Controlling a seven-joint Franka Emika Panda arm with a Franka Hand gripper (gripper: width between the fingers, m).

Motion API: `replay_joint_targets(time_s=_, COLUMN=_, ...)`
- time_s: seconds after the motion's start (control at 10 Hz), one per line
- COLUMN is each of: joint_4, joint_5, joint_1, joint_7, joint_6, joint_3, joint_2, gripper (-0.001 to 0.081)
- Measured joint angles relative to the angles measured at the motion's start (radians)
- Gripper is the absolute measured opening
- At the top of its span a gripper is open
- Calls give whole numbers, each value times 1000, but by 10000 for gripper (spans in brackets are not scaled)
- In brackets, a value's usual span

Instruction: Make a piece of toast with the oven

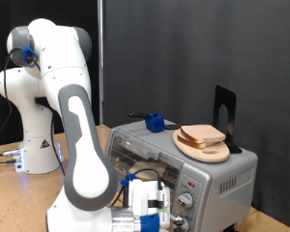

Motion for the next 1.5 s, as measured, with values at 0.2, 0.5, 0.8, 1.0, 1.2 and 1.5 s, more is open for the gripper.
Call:
replay_joint_targets(time_s=0.2, joint_4=-3, joint_5=11, joint_1=-1, joint_7=-15, joint_6=-5, joint_3=0, joint_2=1, gripper=107)
replay_joint_targets(time_s=0.5, joint_4=-3, joint_5=11, joint_1=-1, joint_7=-15, joint_6=-5, joint_3=0, joint_2=1, gripper=107)
replay_joint_targets(time_s=0.8, joint_4=0, joint_5=12, joint_1=-2, joint_7=-15, joint_6=-3, joint_3=-1, joint_2=-1, gripper=190)
replay_joint_targets(time_s=1.0, joint_4=1, joint_5=9, joint_1=-4, joint_7=-9, joint_6=-3, joint_3=-8, joint_2=-1, gripper=374)
replay_joint_targets(time_s=1.2, joint_4=-8, joint_5=-31, joint_1=-14, joint_7=29, joint_6=-32, joint_3=-27, joint_2=-6, gripper=558)
replay_joint_targets(time_s=1.5, joint_4=-78, joint_5=-141, joint_1=-35, joint_7=165, joint_6=-94, joint_3=-73, joint_2=-54, gripper=785)
